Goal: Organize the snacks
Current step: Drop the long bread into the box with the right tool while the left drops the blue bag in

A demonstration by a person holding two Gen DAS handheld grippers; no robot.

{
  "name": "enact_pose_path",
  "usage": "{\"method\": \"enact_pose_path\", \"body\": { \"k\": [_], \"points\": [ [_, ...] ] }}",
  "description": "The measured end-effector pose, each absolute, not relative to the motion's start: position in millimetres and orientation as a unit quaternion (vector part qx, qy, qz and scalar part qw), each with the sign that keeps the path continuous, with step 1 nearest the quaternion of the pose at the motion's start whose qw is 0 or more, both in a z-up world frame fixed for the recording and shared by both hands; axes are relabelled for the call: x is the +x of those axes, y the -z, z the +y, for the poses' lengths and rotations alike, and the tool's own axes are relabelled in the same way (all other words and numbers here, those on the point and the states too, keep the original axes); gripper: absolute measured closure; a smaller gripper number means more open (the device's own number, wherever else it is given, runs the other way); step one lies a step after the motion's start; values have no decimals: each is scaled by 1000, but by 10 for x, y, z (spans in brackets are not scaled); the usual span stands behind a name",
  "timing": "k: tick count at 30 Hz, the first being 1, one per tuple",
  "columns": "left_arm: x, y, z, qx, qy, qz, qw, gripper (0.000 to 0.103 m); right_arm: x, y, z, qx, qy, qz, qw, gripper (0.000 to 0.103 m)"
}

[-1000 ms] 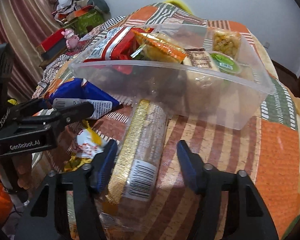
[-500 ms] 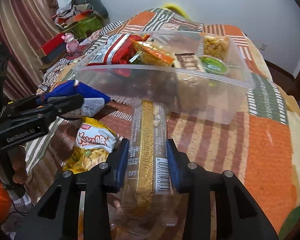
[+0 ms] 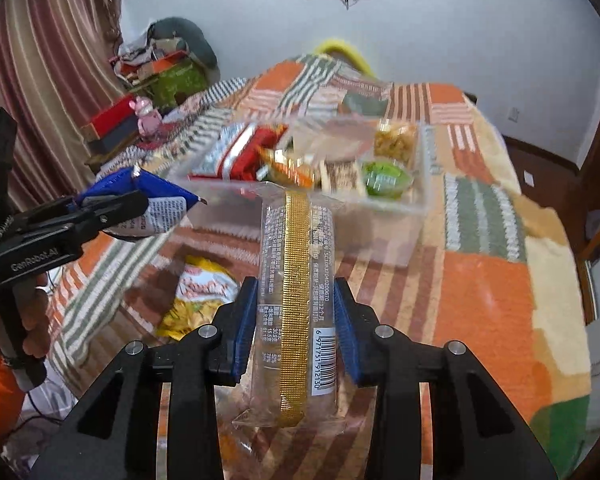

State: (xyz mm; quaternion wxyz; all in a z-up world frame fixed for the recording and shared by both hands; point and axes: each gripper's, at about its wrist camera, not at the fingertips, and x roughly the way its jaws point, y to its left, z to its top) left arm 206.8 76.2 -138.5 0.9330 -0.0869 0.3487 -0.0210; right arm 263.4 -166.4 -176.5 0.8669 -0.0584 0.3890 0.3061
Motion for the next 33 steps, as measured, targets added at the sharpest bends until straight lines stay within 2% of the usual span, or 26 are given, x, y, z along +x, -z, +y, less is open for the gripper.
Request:
{"method": "enact_pose_path", "body": {
  "k": [15, 33],
  "points": [
    [2463, 965, 557, -76, 33, 301, 950, 42, 2966, 1256, -1762, -44, -274, 319, 906, 69],
    [3299, 1371, 429, -84, 30, 337, 937, 42, 3679, 1490, -1490, -65, -258, 351, 898, 69]
  ]
}}
